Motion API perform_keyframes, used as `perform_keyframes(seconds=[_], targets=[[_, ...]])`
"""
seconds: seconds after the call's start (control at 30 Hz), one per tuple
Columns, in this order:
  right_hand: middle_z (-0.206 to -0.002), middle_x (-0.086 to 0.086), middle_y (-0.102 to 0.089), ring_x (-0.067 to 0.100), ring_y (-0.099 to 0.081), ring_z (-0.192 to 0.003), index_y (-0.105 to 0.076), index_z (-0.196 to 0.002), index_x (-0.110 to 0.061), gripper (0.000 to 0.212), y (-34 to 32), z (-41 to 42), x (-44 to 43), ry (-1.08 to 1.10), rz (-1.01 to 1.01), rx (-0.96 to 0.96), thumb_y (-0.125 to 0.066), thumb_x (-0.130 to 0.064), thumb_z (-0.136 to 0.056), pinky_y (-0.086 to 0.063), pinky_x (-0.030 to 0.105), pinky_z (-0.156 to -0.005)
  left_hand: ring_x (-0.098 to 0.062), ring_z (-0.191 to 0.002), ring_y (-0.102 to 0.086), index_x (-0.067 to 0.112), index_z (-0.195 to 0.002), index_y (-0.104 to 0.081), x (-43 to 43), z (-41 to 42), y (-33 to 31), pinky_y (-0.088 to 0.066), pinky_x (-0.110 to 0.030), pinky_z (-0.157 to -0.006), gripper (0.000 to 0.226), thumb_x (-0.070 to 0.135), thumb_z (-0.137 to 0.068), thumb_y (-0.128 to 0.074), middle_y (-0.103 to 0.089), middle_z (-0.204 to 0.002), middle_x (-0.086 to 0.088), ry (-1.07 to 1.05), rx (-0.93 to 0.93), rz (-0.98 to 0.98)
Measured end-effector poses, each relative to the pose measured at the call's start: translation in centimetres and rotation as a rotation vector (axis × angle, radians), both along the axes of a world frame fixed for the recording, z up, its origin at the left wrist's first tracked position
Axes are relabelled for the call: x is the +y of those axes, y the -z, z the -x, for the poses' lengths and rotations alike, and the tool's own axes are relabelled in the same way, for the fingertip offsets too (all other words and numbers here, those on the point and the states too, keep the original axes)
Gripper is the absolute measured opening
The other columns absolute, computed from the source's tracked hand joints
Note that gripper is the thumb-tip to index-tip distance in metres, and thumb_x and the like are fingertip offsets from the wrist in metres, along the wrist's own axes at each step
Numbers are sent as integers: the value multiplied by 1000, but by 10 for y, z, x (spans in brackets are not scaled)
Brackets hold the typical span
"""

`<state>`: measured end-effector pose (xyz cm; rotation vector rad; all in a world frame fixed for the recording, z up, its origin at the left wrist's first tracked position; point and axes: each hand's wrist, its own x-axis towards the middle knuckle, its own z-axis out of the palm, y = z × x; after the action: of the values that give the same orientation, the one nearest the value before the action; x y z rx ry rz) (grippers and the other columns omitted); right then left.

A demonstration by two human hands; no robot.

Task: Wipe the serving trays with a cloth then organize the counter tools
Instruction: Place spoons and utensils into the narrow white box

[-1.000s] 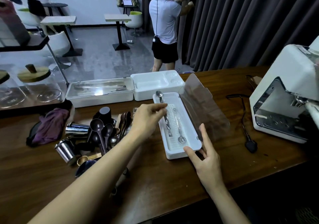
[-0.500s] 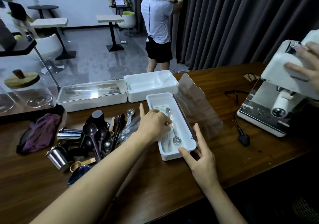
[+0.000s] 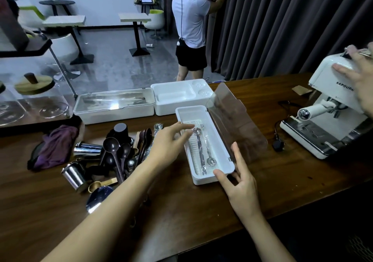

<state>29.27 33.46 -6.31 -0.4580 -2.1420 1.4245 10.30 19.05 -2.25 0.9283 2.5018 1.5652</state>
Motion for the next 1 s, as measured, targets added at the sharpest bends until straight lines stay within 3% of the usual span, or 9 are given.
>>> perform_keyframes(seconds=[0.07, 0.17, 0.23, 0.33, 0.5, 0.67, 0.83, 1.0], targets=[[-149, -32, -42, -1, -45, -137, -27, -154, -50, 87, 0, 0, 0, -3, 3, 5, -72, -49, -80, -44, 31, -108, 0, -120, -61, 34, -116, -76, -19, 8, 8, -49, -35, -103, 22, 36, -99, -62, -73, -117, 18, -88, 21, -7], [-146, -39, -41, -3, -45, -136, -27, -155, -48, 87, 1, 1, 0, -4, 3, 3, -72, -48, -80, -45, 28, -106, -15, -118, -62, 33, -120, -73, -40, 23, 19, -45, -45, -104, 24, 33, -98, -64, -71, -122, 10, -197, 102, 236], [-144, -42, -41, -4, -46, -135, -27, -155, -47, 88, 0, 1, 0, -3, 9, 1, -73, -46, -80, -45, 27, -105, -26, -118, -60, 30, -127, -70, -46, 31, 23, -46, -43, -96, 31, 29, -97, -64, -69, -126, 3, -192, 154, 412], [-148, -36, -41, -3, -46, -135, -28, -156, -44, 88, 0, 1, -1, -3, 19, 8, -73, -45, -80, -45, 27, -105, -29, -115, -57, 29, -132, -67, -46, 37, 24, -44, -39, -84, 37, 31, -95, -66, -69, -125, 1, -161, 209, 539], [-144, -42, -41, -5, -46, -134, -27, -156, -43, 88, 0, 1, -1, -9, 27, 5, -73, -42, -82, -44, 25, -105, -30, -111, -60, 26, -128, -69, -41, 43, 26, -51, -40, -83, 36, 28, -93, -70, -66, -119, -2, -155, 279, 616], [-142, -43, -41, -3, -47, -135, -26, -156, -46, 87, -1, 1, 0, -15, 27, 6, -72, -45, -82, -43, 23, -105, -35, -101, -60, 24, -125, -64, -37, 50, 27, -46, -39, -73, 33, 30, -93, -68, -60, -104, -7, -179, 294, 667], [-143, -44, -40, -4, -45, -135, -26, -155, -47, 87, 0, 1, 0, -15, 22, 6, -73, -44, -82, -43, 24, -105, -39, -97, -62, 21, -125, -57, -35, 58, 26, -49, -41, -73, 36, 32, -93, -68, -66, -99, -10, -173, 310, 707], [-147, -37, -41, -4, -45, -136, -26, -154, -50, 86, 1, 1, 1, -13, 18, 4, -73, -45, -82, -43, 24, -106, -35, -92, -62, 18, -107, -59, -36, 54, 21, -47, -41, -70, 21, 32, -93, -67, -66, -94, -6, -156, 317, 639]])
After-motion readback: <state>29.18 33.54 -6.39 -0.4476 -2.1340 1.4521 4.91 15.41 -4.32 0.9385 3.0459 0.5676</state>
